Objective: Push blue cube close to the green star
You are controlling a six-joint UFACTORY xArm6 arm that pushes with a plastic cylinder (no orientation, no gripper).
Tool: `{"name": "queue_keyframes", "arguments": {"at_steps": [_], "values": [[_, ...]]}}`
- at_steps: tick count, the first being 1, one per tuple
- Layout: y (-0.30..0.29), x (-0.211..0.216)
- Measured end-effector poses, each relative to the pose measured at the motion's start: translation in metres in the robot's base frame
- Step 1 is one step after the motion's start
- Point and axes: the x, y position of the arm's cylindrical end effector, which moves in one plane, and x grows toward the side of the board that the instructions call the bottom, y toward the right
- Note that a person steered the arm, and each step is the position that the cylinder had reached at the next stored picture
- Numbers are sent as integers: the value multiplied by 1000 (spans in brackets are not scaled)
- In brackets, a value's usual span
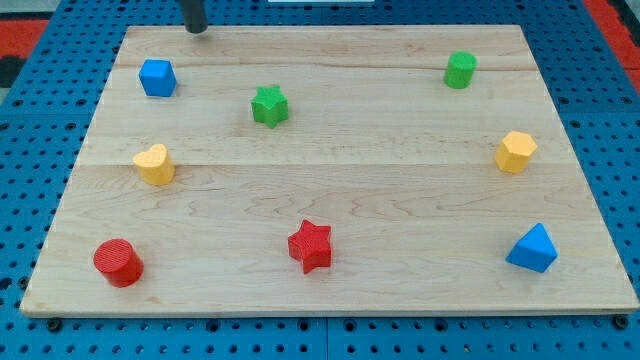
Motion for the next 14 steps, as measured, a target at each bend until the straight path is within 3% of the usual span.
{"name": "queue_keyframes", "arguments": {"at_steps": [1, 3, 5, 7, 10, 12, 14], "values": [[-88, 7], [-103, 12], [-99, 114], [-99, 159], [-28, 148], [-15, 148], [-63, 149]]}}
